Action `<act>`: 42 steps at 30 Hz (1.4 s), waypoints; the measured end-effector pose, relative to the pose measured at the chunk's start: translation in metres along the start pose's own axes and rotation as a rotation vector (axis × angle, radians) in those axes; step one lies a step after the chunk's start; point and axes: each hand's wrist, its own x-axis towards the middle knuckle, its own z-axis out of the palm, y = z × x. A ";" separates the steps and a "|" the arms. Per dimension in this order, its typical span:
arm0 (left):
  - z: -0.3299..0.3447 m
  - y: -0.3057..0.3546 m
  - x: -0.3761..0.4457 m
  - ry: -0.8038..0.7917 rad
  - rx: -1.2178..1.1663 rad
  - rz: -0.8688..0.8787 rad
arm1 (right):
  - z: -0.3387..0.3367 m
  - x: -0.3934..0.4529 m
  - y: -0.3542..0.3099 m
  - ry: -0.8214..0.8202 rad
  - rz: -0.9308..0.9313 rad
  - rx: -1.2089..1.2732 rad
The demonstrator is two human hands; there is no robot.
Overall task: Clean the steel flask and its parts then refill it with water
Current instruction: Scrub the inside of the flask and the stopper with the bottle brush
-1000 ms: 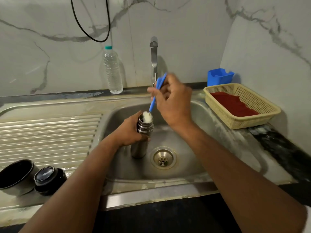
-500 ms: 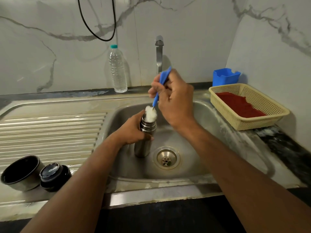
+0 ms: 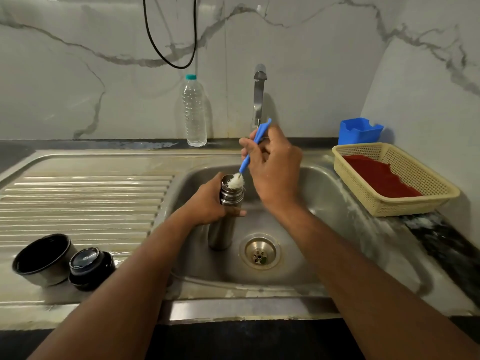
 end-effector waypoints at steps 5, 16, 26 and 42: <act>0.003 0.006 -0.001 -0.059 0.034 -0.003 | -0.007 0.013 0.012 -0.077 0.122 -0.009; -0.003 0.006 -0.002 -0.196 -0.021 0.075 | -0.012 -0.001 0.001 -0.052 0.004 0.028; -0.003 0.005 -0.001 -0.103 0.119 0.196 | -0.016 0.001 0.010 -0.067 0.022 0.012; 0.002 0.006 0.002 -0.103 0.037 0.239 | -0.024 0.009 -0.004 0.070 -0.074 0.075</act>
